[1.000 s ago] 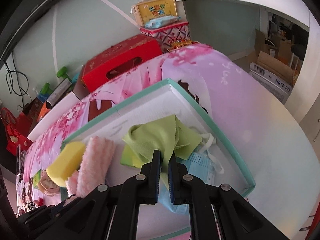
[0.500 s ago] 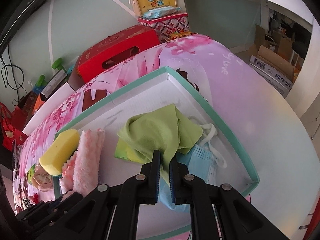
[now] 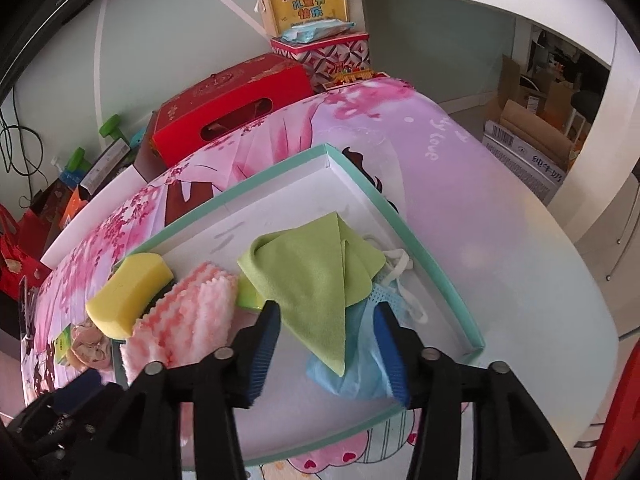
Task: Organize soft objects
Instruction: 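Move both grippers back from the tray to the pile of items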
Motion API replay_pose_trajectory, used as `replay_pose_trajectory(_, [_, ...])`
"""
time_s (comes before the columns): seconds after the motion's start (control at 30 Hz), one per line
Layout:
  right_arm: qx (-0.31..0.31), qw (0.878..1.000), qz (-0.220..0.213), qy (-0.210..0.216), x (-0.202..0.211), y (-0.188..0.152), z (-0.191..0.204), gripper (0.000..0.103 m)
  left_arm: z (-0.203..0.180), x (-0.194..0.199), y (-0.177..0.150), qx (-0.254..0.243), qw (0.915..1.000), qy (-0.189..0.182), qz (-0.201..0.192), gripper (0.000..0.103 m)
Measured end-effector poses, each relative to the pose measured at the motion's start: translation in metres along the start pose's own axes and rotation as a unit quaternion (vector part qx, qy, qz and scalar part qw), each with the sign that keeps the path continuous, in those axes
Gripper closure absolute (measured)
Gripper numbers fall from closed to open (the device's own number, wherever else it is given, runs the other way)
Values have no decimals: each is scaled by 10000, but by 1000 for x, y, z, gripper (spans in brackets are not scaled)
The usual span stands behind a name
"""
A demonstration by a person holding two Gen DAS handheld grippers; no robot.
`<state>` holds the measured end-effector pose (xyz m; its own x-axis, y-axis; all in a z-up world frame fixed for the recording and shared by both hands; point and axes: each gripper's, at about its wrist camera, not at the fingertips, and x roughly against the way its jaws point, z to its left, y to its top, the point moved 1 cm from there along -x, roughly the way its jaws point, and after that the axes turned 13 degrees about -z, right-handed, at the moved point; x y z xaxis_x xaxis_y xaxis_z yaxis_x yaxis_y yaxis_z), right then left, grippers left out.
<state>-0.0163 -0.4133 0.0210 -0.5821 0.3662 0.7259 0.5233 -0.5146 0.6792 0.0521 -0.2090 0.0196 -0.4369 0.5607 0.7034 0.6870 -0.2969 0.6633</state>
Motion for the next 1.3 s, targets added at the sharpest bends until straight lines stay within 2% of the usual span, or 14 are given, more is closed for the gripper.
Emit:
replay_pose_trajectory(0.13, [99,9999,47,-21,1,-1,3,37,12,12,5,54,9995,252,-162,33])
replay_pose_trajectory(0.2, [168,9998,75,-3,0,-3,5,25,22,16,6,143,9988,425,-210,30])
replay_pose_trajectory(0.3, [247,9997,73,5,0,-4,8,14,39,17,7,220,9960,825,-263,12])
replay_pose_trajectory(0.33, [273,9996,68,2,0,-5,9,12,45,18,7,243,9944,989,-293,10])
replay_pose_trajectory(0.37, [293,9995,71,-4,0,-5,10,3,53,18,6,257,9915,1225,-351,10])
replay_pose_trajectory(0.4, [321,9994,84,-12,-1,-6,11,0,58,18,5,262,9893,1388,-379,10])
replay_pose_trajectory(0.53, [423,9990,132,-70,-1,-8,16,0,80,16,1,385,9818,1839,-284,2])
replay_pose_trajectory(0.97, [484,9988,-15,-8,14,-7,39,0,122,45,2,875,9711,2170,-471,2])
replay_pose_trajectory(1.13, [655,9975,-136,237,28,-8,69,0,144,67,1,933,9598,2577,-612,2])
replay_pose_trajectory(1.3, [1092,9927,-45,509,30,-21,111,0,175,91,-7,1102,9470,2950,-635,2])
